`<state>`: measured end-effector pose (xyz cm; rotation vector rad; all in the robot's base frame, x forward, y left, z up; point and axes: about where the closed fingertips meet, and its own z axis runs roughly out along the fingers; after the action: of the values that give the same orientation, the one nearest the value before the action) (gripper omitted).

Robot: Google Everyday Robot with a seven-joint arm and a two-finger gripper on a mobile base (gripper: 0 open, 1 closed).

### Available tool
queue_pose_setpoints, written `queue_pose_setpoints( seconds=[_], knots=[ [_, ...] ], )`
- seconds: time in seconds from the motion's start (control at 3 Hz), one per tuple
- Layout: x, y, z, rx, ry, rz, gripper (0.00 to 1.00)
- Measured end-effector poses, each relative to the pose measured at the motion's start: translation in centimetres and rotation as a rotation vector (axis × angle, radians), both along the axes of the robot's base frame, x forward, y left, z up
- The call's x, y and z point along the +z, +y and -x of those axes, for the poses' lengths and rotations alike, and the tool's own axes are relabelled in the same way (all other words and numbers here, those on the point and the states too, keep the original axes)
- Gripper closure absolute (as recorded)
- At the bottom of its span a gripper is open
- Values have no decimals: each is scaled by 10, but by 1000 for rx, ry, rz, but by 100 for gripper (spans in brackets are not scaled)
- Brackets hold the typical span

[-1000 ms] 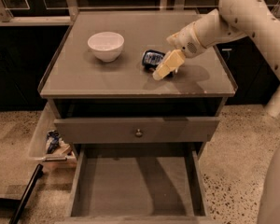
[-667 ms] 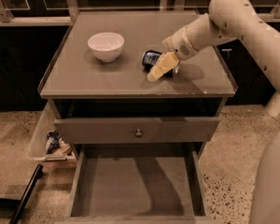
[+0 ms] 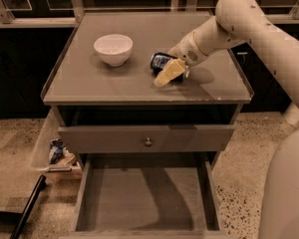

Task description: Place pepsi can into middle drawer

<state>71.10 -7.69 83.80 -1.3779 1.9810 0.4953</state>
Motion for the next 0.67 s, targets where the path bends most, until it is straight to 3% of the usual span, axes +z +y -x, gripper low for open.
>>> queue_pose_setpoints(
  seconds=[0.67],
  knots=[
    [0, 0, 0, 0, 0, 0, 65]
  ],
)
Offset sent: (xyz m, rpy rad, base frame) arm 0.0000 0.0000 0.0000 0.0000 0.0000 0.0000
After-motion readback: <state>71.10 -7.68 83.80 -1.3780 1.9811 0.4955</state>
